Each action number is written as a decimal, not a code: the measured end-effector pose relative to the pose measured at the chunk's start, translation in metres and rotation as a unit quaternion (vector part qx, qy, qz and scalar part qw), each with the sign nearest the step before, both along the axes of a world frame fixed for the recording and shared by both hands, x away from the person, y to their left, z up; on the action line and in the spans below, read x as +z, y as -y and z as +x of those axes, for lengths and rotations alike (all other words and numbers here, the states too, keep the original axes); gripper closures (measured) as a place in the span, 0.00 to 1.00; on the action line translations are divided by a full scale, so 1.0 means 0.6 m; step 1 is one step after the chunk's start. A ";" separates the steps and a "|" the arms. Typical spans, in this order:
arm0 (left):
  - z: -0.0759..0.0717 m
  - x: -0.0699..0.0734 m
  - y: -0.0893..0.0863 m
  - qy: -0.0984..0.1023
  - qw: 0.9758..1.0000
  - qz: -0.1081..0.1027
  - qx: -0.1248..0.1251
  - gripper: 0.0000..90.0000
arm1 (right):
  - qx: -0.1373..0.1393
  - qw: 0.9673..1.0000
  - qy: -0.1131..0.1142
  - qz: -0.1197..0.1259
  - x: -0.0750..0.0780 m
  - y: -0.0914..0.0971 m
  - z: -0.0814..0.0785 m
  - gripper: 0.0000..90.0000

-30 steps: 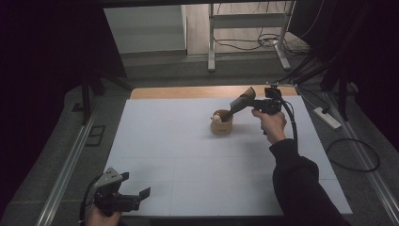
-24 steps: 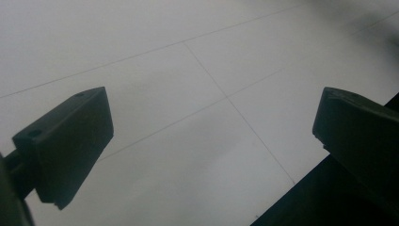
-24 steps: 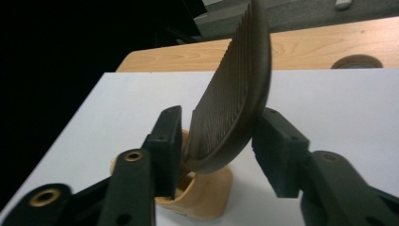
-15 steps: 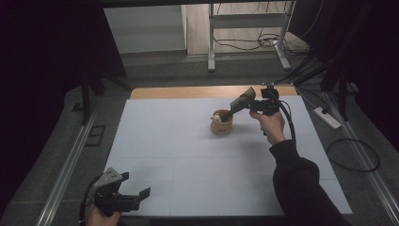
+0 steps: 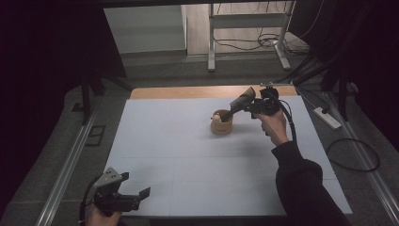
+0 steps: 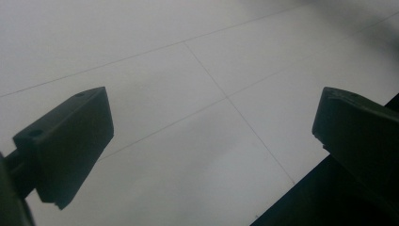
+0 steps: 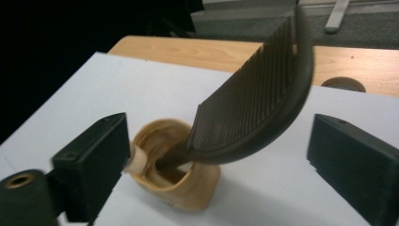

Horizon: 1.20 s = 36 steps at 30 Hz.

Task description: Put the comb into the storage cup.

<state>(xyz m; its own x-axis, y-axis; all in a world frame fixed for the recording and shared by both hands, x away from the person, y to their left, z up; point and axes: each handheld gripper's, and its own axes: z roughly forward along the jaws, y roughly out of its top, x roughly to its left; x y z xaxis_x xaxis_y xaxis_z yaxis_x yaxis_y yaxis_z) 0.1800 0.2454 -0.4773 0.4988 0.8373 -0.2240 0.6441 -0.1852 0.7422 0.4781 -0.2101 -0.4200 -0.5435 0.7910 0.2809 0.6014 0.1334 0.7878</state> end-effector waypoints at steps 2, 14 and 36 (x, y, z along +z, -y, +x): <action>0.000 0.000 0.000 0.000 1.000 0.000 0.000 0.00 | 0.005 1.000 0.006 -0.015 0.001 -0.001 -0.004 0.03; 0.000 0.000 0.000 0.000 1.000 0.000 0.001 0.00 | 0.021 0.997 0.037 -0.065 -0.005 -0.003 -0.024 0.00; 0.001 0.000 -0.001 -0.002 1.000 -0.001 -0.001 0.00 | 0.035 0.995 0.042 -0.085 -0.002 0.006 -0.051 0.00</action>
<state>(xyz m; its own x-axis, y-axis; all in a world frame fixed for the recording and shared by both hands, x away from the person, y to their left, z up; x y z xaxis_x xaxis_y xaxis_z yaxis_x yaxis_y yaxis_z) 0.1804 0.2458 -0.4772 0.4988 0.8362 -0.2279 0.6470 -0.1844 0.7398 0.4477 -0.2137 -0.4210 -0.6156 0.7819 0.0982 0.5186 0.3081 0.7976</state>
